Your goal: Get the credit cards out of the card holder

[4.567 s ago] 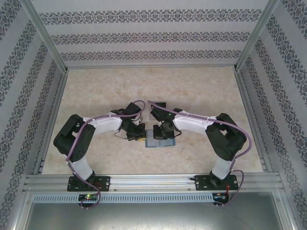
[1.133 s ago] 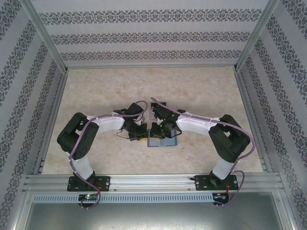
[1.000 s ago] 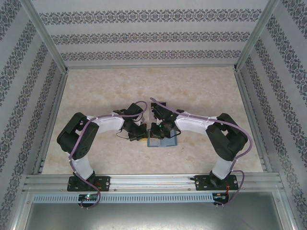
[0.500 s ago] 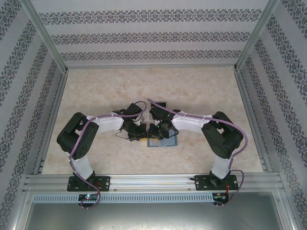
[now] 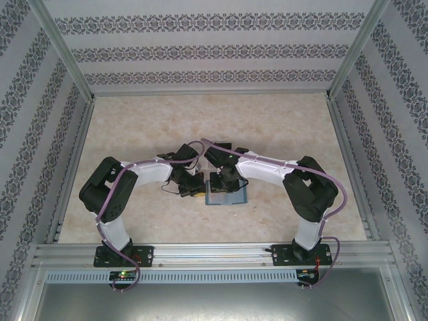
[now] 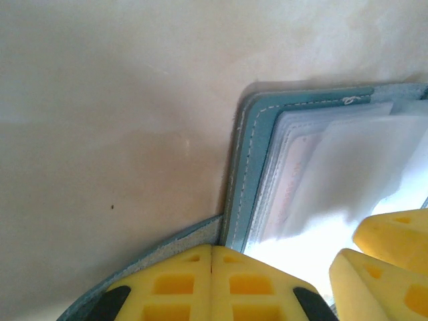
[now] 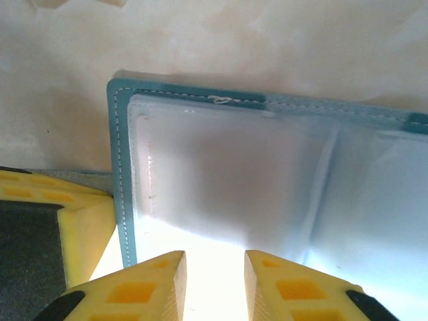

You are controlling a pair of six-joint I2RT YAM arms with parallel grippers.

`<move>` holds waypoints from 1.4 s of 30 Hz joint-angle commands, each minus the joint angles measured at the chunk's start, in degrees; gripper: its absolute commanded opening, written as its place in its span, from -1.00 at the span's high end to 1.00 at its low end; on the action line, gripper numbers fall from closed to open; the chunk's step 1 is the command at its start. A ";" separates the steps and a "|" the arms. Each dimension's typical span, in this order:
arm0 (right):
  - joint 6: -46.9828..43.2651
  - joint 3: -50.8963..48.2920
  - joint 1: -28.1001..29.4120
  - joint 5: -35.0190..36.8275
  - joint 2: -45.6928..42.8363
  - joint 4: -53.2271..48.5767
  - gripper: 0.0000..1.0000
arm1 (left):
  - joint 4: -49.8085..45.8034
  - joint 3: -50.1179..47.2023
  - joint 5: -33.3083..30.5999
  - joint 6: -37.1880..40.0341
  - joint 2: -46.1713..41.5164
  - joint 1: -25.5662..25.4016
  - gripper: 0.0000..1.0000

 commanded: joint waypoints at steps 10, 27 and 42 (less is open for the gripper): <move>-2.19 3.47 1.47 4.13 -0.08 -5.30 0.40 | -0.78 0.20 0.36 1.22 1.20 0.39 1.00; 3.37 -1.34 0.98 -8.40 3.56 11.03 0.84 | -0.69 -0.19 0.32 1.42 1.06 0.36 1.00; 3.73 -4.61 0.80 -5.16 -0.58 10.94 0.95 | -1.19 -0.60 -0.35 1.55 1.00 0.50 1.00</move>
